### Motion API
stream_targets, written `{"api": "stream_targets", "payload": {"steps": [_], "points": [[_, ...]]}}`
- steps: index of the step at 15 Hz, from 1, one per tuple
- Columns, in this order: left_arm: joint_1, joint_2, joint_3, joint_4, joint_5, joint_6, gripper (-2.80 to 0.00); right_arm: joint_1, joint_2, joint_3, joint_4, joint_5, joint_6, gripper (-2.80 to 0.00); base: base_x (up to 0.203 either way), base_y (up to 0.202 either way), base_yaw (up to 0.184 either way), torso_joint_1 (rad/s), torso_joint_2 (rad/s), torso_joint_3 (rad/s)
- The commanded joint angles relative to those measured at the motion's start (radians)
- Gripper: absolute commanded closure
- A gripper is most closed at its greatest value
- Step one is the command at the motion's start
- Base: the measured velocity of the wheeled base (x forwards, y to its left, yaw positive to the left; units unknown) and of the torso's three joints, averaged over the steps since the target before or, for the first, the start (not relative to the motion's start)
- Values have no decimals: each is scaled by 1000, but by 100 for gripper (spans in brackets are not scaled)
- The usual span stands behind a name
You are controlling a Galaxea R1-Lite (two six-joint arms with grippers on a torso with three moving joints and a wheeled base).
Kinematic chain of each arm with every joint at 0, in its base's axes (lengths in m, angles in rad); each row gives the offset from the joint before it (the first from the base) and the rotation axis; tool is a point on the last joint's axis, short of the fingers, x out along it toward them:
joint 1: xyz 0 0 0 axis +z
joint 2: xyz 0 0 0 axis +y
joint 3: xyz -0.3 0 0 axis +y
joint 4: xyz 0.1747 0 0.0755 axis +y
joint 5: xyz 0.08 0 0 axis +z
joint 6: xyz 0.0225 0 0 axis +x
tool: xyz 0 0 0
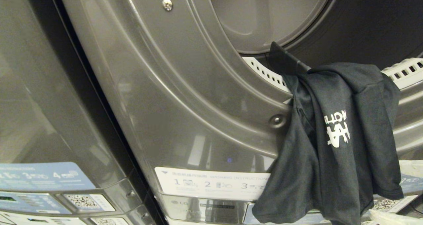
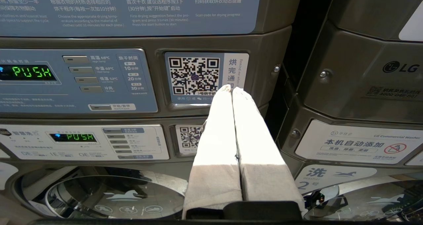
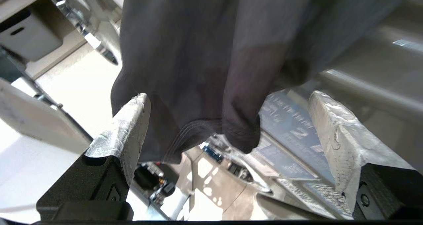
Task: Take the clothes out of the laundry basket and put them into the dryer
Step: Put the clothes in the dryer
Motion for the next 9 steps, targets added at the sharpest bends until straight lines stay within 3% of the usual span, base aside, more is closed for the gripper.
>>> {"api": "stream_targets", "payload": {"steps": [1, 9], "points": [[0, -2, 0, 0, 0, 0, 0, 1, 12, 9, 2, 16, 2, -280, 0, 0, 0, 0, 0, 0], [0, -2, 0, 0, 0, 0, 0, -1, 74, 37, -61, 100, 2, -280, 0, 0, 0, 0, 0, 0]]}}
